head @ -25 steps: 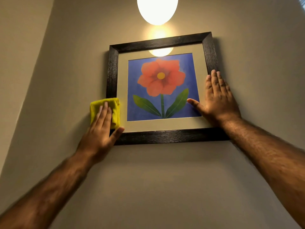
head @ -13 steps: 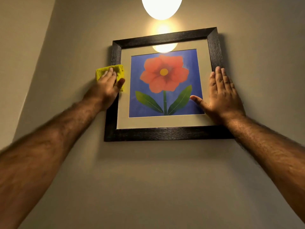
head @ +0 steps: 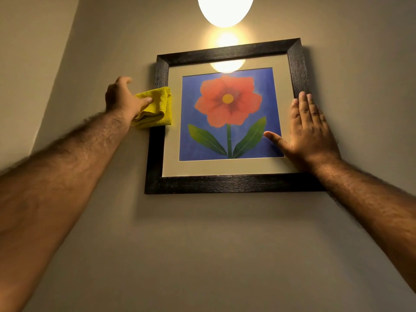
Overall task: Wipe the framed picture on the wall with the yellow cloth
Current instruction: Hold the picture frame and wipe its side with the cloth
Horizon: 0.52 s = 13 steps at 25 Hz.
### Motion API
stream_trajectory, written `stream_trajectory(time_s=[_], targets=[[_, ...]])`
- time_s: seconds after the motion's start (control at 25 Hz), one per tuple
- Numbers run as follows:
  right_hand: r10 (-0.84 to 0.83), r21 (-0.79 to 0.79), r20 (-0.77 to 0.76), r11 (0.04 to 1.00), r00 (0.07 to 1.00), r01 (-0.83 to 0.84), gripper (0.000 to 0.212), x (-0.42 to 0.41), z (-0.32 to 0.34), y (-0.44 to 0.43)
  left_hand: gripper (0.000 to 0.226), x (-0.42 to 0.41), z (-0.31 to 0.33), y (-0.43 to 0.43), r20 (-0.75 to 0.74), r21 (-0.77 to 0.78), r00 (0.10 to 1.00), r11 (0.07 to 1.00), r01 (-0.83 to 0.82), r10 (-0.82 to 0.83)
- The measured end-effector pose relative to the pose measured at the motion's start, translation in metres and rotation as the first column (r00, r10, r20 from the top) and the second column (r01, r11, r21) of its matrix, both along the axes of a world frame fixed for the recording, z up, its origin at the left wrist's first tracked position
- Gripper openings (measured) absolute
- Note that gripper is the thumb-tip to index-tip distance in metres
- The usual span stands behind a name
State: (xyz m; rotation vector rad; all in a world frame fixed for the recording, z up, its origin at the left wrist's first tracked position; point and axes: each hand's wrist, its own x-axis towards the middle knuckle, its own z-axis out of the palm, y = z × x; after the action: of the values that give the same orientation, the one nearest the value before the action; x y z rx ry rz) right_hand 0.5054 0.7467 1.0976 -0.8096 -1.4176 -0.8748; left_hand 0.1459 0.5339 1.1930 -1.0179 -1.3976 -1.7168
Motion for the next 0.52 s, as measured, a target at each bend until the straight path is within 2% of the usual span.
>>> stream_trajectory(time_s=[0.04,0.08,0.16,0.36,0.52], targets=[[0.001,0.001,0.002,1.0,1.0,-0.001,0.116,0.0,0.0,0.0,0.083,-0.006,0.002,-0.001,0.086,-0.031,0.992,0.995,0.097,-0.094],[-0.001,0.001,0.004,1.0,1.0,0.001,0.115,-0.001,0.0,0.001,0.084,-0.013,0.004,-0.002,0.151,-0.049,0.967,0.975,0.217,-0.208],[-0.004,0.008,0.006,1.0,1.0,0.004,0.114,0.0,0.0,0.001,0.071,-0.018,0.006,-0.004,0.204,-0.075,0.916,0.927,0.367,-0.346],[0.01,0.021,0.004,1.0,1.0,-0.01,0.114,-0.001,0.0,0.002,0.037,-0.007,0.001,-0.003,0.182,-0.03,0.9,0.912,0.409,-0.397],[0.014,0.021,0.02,1.0,1.0,-0.015,0.111,0.0,-0.001,-0.001,0.046,-0.009,-0.018,-0.007,0.167,-0.046,0.94,0.95,0.31,-0.298]])
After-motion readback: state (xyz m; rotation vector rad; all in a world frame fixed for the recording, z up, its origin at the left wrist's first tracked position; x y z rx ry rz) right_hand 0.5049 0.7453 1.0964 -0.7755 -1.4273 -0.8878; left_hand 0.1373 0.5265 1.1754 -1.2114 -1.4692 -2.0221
